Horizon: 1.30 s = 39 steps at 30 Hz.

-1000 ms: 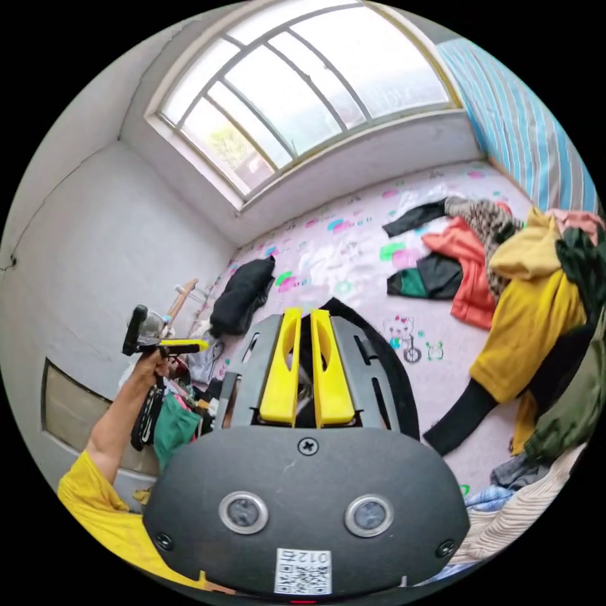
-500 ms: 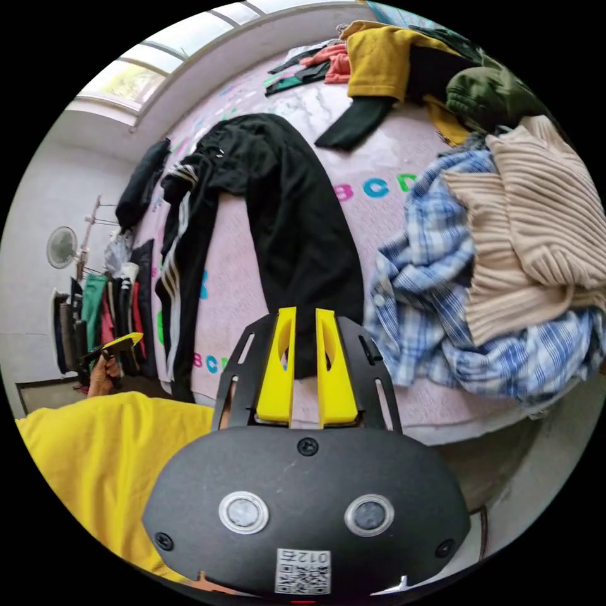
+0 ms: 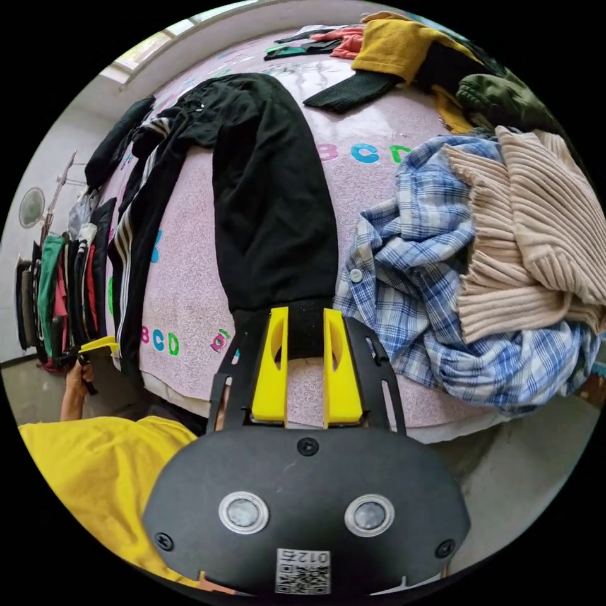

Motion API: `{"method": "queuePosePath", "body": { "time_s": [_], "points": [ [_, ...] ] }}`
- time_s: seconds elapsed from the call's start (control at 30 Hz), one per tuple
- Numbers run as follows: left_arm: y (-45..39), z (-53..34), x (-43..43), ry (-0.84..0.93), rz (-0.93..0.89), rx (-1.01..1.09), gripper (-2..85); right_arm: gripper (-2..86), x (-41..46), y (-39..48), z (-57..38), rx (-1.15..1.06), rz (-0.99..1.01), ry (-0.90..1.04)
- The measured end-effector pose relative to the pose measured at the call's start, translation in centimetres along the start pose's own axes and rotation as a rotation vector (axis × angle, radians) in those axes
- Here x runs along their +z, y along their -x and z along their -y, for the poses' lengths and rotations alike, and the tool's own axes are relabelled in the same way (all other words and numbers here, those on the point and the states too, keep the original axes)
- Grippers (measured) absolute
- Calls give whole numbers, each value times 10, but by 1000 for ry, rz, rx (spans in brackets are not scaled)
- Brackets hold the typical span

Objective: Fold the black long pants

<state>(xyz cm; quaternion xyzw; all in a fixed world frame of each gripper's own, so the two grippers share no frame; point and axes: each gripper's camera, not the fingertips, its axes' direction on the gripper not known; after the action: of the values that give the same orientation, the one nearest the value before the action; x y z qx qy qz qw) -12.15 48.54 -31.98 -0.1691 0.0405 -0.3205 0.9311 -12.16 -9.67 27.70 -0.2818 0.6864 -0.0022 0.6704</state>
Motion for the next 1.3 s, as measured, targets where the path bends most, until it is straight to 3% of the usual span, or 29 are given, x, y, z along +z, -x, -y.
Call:
{"method": "queuePosePath", "body": {
  "time_s": [0.3,0.53,0.63,0.93,1.03,1.17,1.23,1.3],
  "points": [
    [4,-9,28,-199,193,-103,92,44,18,-26,-64,-374,-40,-38],
    [26,-19,48,-255,167,-45,36,23,17,-57,-110,-644,48,-13],
    [39,-33,57,-308,68,-35,27,20,16,-71,-142,-701,62,-55],
    [17,-95,86,-596,-491,214,11,17,-55,-137,-284,-618,94,-327],
    [-1,-101,124,-600,-618,264,11,18,-72,-162,-329,-572,83,-370],
    [-11,-92,218,-421,-899,136,14,15,-50,-199,-361,-365,-105,-378],
    [-7,-101,225,-490,-893,111,16,17,-47,-199,-383,-314,-211,-446],
    [0,-121,198,-673,-665,96,20,18,-52,-183,-417,-329,-289,-579]
  ]
}}
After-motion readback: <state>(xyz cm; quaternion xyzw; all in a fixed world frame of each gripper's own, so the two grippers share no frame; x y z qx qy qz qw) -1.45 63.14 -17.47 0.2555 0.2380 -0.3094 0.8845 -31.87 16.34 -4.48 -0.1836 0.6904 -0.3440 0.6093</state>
